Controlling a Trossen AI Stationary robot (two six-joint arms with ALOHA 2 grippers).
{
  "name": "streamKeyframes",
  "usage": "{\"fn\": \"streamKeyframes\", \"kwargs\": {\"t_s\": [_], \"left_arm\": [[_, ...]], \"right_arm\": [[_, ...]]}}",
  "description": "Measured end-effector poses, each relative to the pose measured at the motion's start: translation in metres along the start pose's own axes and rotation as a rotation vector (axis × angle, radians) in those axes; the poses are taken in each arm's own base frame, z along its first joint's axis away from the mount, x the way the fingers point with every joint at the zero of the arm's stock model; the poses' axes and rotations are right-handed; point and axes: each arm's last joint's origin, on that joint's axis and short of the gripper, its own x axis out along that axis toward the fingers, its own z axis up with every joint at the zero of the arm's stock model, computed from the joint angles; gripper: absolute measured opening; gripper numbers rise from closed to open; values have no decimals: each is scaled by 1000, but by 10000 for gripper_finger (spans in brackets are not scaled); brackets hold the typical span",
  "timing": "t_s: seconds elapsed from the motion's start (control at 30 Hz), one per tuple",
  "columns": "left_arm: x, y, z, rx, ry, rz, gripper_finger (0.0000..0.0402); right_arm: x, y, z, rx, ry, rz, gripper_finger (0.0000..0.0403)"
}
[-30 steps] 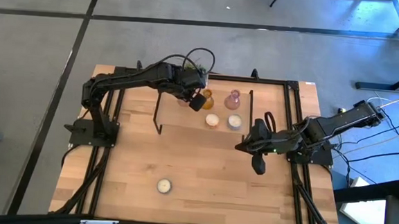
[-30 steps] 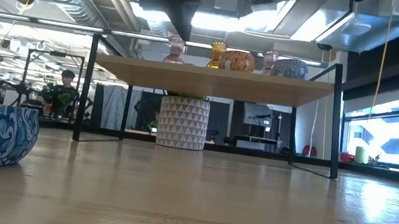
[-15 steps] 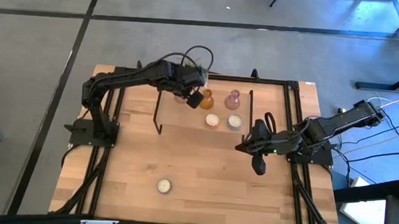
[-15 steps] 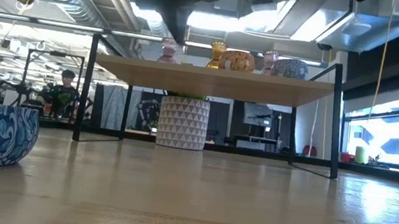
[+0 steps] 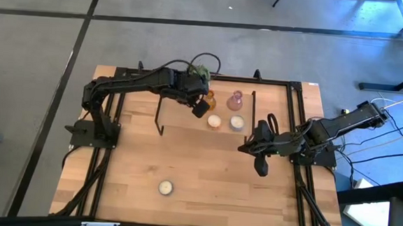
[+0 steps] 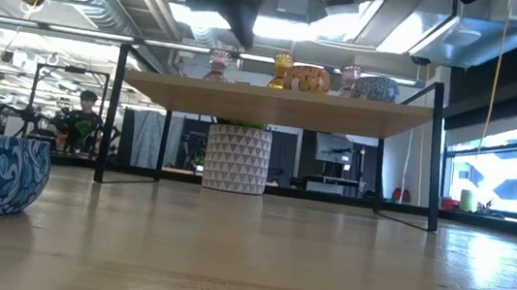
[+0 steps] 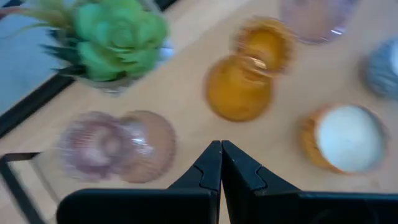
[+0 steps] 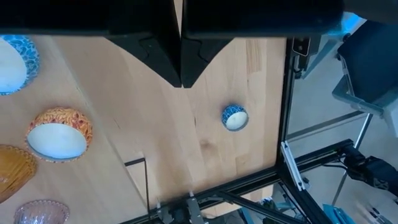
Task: Pick & Place candle stick holders
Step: Adjust the orange candle on the shelf
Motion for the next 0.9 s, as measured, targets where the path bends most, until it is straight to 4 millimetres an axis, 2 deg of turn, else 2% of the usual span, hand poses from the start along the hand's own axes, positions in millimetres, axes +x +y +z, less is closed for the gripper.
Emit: {"fn": "streamKeyframes", "kwargs": {"t_s": [0.2, 0.43, 0.63, 0.9], "left_arm": [[-10, -28, -9, 81, -60, -125, 2], [-22, -70, -21, 157, -239, -292, 2], [-3, -77, -29, 154, -259, -301, 2], [25, -83, -25, 202, -280, -327, 2]], "right_arm": [[-3, -2, 0, -1, 2, -1, 0], [-4, -3, -2, -5, 28, -2, 0], [-4, -3, -2, -6, 28, -1, 0], [-4, -2, -1, -4, 18, 6, 0]]}}
